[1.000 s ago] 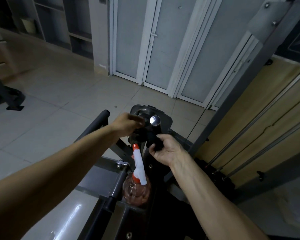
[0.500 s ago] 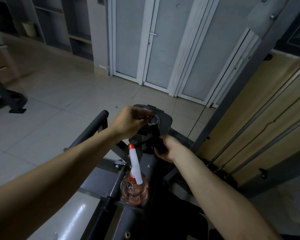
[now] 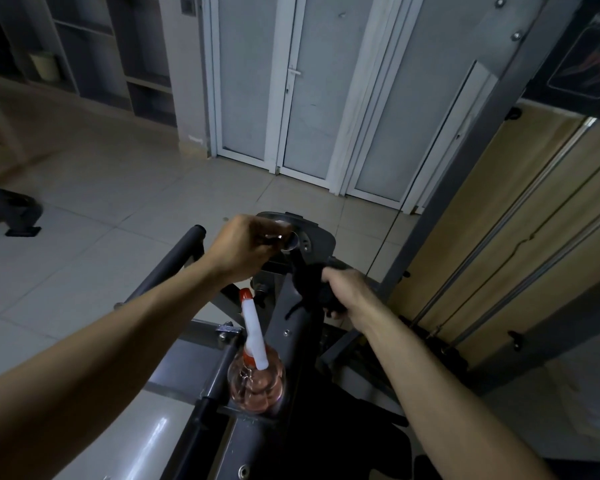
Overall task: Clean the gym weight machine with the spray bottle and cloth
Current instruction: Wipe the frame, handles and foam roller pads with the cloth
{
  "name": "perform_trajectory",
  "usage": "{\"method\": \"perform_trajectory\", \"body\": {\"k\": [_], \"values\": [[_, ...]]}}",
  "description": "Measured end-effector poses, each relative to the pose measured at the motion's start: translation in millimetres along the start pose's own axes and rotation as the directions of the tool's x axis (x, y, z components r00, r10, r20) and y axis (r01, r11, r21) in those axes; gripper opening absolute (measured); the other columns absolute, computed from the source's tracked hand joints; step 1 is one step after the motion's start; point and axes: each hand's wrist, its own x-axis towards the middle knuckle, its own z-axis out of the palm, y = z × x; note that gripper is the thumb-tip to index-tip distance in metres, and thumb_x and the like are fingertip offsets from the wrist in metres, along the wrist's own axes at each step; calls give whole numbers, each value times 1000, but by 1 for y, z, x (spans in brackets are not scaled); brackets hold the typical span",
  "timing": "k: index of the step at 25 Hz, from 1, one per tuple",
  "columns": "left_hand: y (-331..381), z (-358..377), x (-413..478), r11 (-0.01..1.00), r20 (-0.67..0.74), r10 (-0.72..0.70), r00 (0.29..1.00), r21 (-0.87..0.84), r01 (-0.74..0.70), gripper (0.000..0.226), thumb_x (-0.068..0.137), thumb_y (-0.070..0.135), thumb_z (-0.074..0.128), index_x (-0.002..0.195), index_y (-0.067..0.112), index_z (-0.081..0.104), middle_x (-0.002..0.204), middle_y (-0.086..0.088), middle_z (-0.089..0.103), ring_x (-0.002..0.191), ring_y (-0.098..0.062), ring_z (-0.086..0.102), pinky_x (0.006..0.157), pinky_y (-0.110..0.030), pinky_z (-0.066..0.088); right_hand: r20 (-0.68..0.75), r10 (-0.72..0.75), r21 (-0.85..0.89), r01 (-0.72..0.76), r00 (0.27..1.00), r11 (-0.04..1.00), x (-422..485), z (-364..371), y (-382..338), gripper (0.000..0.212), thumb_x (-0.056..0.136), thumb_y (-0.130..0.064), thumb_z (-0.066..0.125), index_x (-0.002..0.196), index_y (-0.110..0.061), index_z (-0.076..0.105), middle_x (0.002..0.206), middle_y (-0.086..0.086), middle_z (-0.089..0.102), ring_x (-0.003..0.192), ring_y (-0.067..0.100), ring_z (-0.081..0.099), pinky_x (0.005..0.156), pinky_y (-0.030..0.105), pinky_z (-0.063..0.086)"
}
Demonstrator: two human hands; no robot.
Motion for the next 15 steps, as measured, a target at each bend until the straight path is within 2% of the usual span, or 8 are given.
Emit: {"method": "perform_trajectory", "body": {"k": [2,4,7,9,11,13,15], "values": [[-2,-1,1,1000,15,8,1000,-8,-8,33,97,7,62,130,12,66,131,-3,67,114,-5,64,99,-21,53,49,109,-52,-106,993,993,17,10,7,29,92,-29,63,108,-7,73,74,8,68,57,19,60,49,24,43],[-3,-1,1,1000,21,15,1000,-19,-15,34,97,6,62,130,13,66,132,-4,67,118,-9,64,103,-31,53,45,100,-60,-97,994,993,29,18,-4,21,96,-24,57,99,-10,72,70,7,65,52,17,56,44,20,39],[-3,-1,2,1000,21,7,1000,-20,-7,33,97,6,63,128,14,68,132,-2,67,118,-8,64,103,-28,53,18,-44,-134,46,999,990,15,19,-26,20,94,-17,53,78,-14,64,60,4,56,46,15,49,42,19,28],[-3,-1,2,999,21,-11,1000,-42,12,32,96,6,63,127,15,69,130,0,68,116,-6,65,101,-25,53,49,-183,-144,188,982,972,-4,13,-41,21,94,-20,57,75,-13,62,58,2,55,46,15,49,41,20,28],[-3,0,2,996,22,-41,999,-80,42,34,95,6,66,127,16,69,123,0,72,106,-4,70,95,-26,57,22,-334,-107,334,942,936,-23,-1,-53,25,91,-29,62,73,-12,65,57,2,58,49,16,55,44,23,35],[-4,0,1,993,12,-68,998,-99,69,35,93,10,70,127,17,69,115,1,75,97,-2,72,88,-24,59,-110,-438,-59,434,892,899,-21,-15,-59,30,87,-36,66,73,-10,69,65,7,67,60,20,64,51,28,44],[-3,1,1,993,29,-69,997,-89,72,37,91,14,73,128,16,68,119,2,74,98,-2,72,89,-24,59,-203,-384,-26,387,901,922,-4,-24,-40,21,86,-34,71,80,-15,72,77,4,72,71,20,70,57,30,52]]}}
